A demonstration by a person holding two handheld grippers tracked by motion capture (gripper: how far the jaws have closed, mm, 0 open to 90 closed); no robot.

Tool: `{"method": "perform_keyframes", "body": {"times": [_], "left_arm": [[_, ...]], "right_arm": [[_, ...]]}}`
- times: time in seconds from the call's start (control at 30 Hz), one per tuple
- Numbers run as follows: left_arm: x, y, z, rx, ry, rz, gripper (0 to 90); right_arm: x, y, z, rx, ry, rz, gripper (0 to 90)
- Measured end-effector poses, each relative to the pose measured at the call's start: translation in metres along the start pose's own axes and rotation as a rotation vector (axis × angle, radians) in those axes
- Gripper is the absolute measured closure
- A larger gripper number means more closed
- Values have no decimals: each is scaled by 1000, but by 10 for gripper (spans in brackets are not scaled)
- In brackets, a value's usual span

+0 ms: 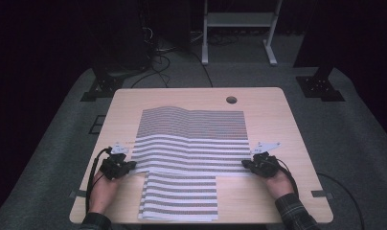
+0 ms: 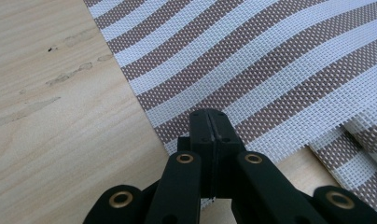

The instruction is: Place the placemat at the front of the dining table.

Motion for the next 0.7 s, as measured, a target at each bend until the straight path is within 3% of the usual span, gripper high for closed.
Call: {"method": "perform_keyframes", "body": {"times": [0.37, 0.7], "left_arm": [[-3, -5, -8, -18, -9, -18, 900], [-11, -11, -16, 4, 23, -2, 900]], "right_arm": [[1, -1, -2, -13, -3, 5, 899], [13, -9, -11, 8, -19, 33, 899]]}}
Point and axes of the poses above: each handheld gripper's, and its own axes: y roughly backward along the jaws, z roughly out of its underside, x roughly to its right, the point moved 5 cm from there along -y, roughly forward along the jaws, and after that the axes turned 3 degrees about -x, right-handed, at the moved point
